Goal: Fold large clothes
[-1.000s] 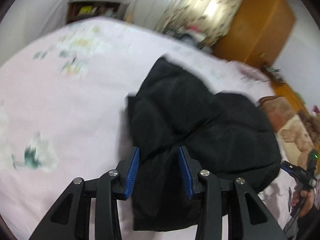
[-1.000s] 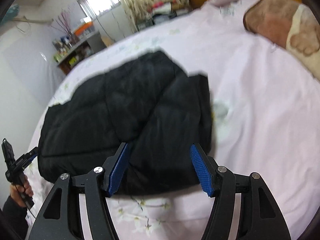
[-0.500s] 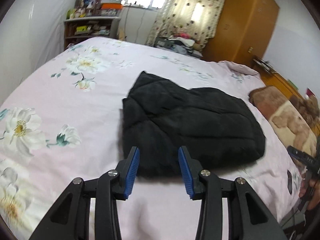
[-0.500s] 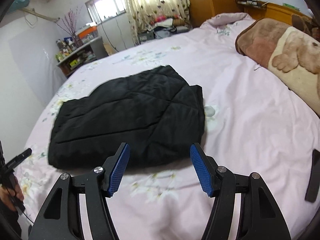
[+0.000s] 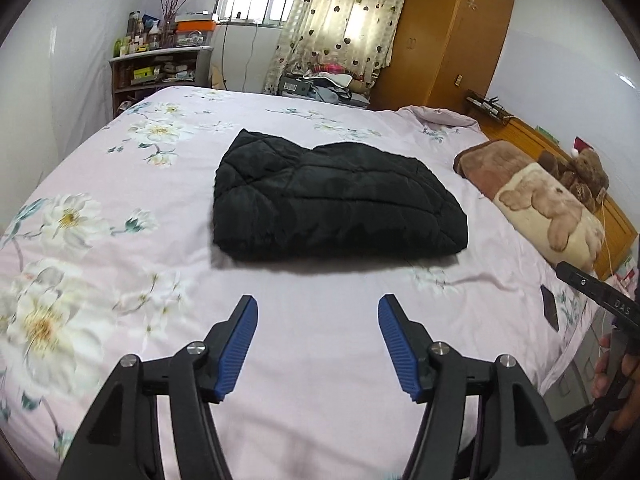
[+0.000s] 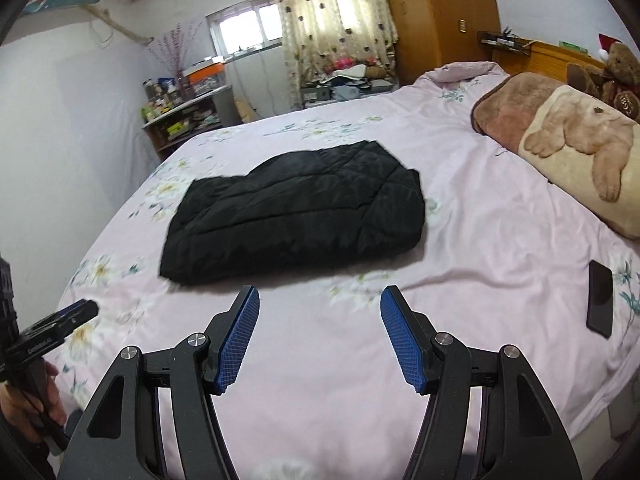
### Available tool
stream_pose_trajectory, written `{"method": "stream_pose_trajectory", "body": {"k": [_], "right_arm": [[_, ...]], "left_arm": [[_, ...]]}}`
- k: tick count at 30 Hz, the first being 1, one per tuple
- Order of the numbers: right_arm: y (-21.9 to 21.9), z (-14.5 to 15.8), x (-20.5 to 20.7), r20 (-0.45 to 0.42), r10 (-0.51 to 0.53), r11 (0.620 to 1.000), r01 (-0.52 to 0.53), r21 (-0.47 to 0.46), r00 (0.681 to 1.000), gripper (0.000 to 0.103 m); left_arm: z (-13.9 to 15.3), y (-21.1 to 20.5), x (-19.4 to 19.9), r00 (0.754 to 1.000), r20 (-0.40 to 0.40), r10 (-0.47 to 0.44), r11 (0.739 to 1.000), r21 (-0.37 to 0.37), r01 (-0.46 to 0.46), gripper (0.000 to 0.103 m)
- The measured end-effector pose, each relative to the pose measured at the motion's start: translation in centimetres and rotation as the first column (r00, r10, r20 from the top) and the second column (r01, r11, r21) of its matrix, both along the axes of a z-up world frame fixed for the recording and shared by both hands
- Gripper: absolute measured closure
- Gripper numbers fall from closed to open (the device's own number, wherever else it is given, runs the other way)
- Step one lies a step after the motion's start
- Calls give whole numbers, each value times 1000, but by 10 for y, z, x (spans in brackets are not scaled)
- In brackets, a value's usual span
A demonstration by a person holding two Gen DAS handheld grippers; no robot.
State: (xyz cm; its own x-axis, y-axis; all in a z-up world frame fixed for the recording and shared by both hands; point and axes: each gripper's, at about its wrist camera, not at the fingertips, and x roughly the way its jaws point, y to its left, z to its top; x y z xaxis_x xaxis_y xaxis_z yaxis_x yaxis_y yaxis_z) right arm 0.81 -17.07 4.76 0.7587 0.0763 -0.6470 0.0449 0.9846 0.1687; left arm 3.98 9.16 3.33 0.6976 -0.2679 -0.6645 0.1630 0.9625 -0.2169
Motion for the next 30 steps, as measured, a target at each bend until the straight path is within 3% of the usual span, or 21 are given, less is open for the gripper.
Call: {"method": "stream_pose_trajectory", "body": {"k": [7, 10, 13, 19, 30], "right_arm": [[33, -6, -41, -9, 33, 997, -33, -75, 999, 39], [43, -10, -52, -30, 44, 994, -47, -95, 999, 39], [53, -8, -62, -20, 58, 990, -60, -127, 998, 39], [61, -8, -70, -14, 74, 986, -75, -150, 997, 39], [57, -7, -70, -14, 61, 986, -63, -157, 998, 39]], "left_arm": [[-3, -4, -43, 1000, -6, 8, 1000, 14, -8, 35], [-3, -7, -55, 1000, 8, 13, 999, 40, -13, 30], [-3, -11, -61, 1000, 12, 21, 998, 56, -21, 23], [-3, -19, -65, 1000, 10, 21, 994, 107, -22, 23], [-2, -18, -66, 1000, -6, 11, 999, 52, -11, 23]]}}
